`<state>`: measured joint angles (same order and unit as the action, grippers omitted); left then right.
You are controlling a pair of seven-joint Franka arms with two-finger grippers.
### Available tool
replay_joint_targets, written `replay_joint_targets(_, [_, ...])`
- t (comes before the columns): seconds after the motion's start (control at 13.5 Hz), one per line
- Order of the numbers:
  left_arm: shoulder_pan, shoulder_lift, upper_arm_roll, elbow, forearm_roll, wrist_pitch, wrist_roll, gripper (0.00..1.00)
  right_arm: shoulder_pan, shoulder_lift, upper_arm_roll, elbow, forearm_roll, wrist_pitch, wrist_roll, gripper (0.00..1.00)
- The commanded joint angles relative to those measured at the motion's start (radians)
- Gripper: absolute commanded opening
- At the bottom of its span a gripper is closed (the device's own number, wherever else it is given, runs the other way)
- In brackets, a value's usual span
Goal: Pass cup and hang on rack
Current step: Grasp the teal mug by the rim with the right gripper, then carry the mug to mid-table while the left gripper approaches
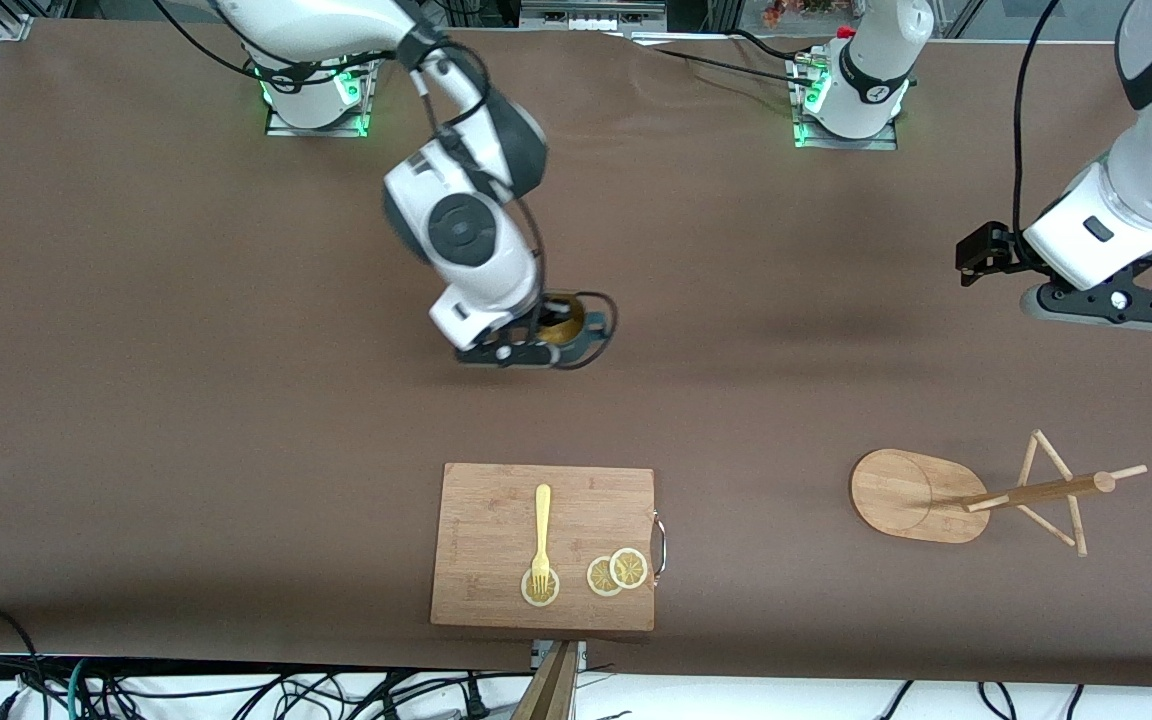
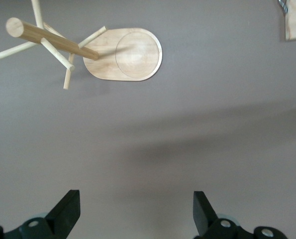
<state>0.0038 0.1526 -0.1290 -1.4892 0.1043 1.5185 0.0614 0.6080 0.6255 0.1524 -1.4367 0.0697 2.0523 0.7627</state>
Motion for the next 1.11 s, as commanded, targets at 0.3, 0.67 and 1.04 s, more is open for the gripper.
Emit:
replay_joint_targets(0.3, [0.051,0.091,-0.004,0.020,-0.136,-0.018,0.293,1.00,0.225,0.200,-0.025,0.171,-0.040,0.127,0.266,0.00])
replay_joint_targets(0.67, [0.104,0.127,-0.004,0.007,-0.273,-0.005,0.487,1.00,0.249,0.218,-0.025,0.171,-0.042,0.151,0.277,0.00])
replay_joint_targets(1.04, [0.174,0.122,-0.006,-0.109,-0.328,0.071,0.786,1.00,0.276,0.249,-0.033,0.170,-0.085,0.152,0.293,0.06])
